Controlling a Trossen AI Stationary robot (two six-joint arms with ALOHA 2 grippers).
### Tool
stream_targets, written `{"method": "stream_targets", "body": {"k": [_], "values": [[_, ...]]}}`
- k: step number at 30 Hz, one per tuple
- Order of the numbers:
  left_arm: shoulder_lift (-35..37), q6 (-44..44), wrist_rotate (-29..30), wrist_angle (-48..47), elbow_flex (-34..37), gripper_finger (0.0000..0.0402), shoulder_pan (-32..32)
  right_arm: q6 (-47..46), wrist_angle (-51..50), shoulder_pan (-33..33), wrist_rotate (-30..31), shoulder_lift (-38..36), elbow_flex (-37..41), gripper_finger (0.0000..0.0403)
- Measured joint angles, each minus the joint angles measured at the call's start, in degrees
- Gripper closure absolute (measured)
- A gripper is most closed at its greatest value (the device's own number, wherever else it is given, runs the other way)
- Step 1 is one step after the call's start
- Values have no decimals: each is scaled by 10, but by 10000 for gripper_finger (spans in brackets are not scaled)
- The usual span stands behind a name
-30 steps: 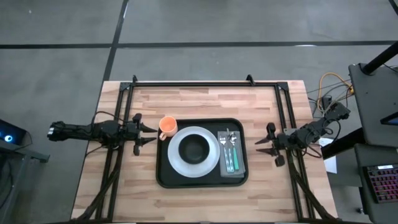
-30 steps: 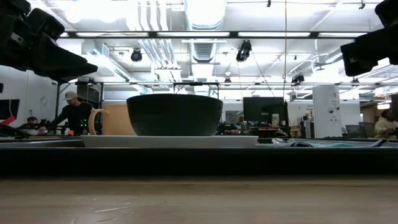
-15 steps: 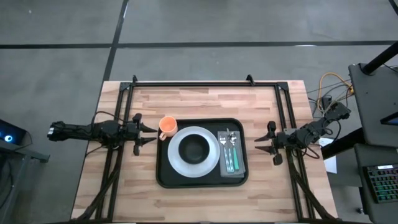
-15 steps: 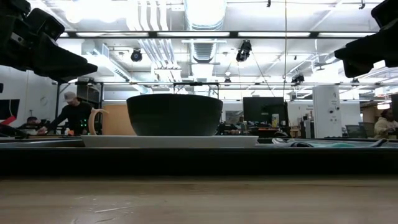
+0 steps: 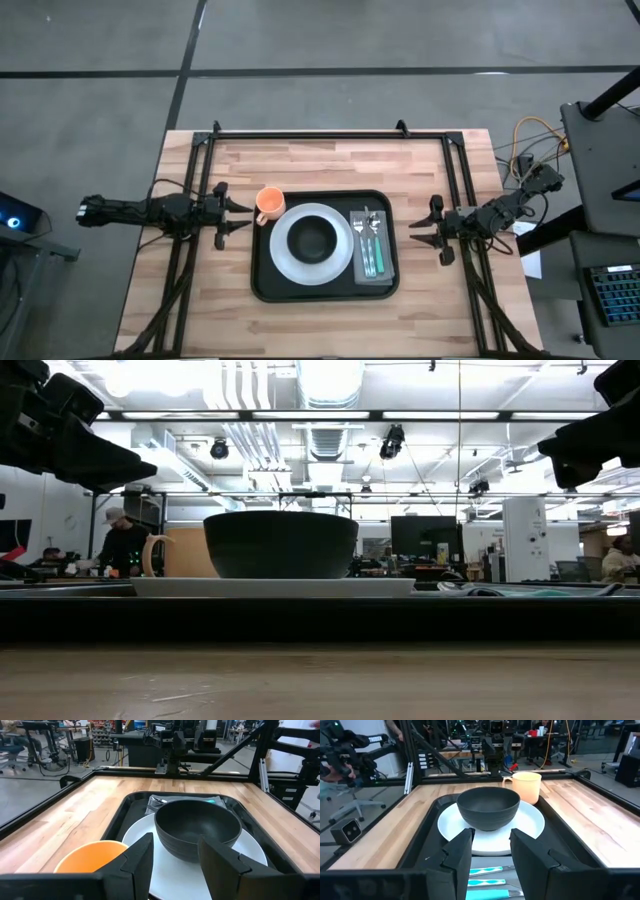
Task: Set up tray
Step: Return to Home Position
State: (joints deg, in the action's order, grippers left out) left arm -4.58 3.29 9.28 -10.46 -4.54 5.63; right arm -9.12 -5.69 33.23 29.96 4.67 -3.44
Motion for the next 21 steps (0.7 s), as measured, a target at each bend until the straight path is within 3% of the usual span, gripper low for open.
{"method": "stream_targets", "body": {"k": [6, 10, 21], "values": [[0, 0, 0, 0, 0, 265, 0, 1, 0, 0, 0, -5, 0, 280], [0, 0, 0, 0, 0, 265, 0, 1, 3, 0, 0, -47, 0, 280], [-8, 0, -2, 0, 0, 265, 0, 2, 42, 0, 0, -47, 11, 280]]}}
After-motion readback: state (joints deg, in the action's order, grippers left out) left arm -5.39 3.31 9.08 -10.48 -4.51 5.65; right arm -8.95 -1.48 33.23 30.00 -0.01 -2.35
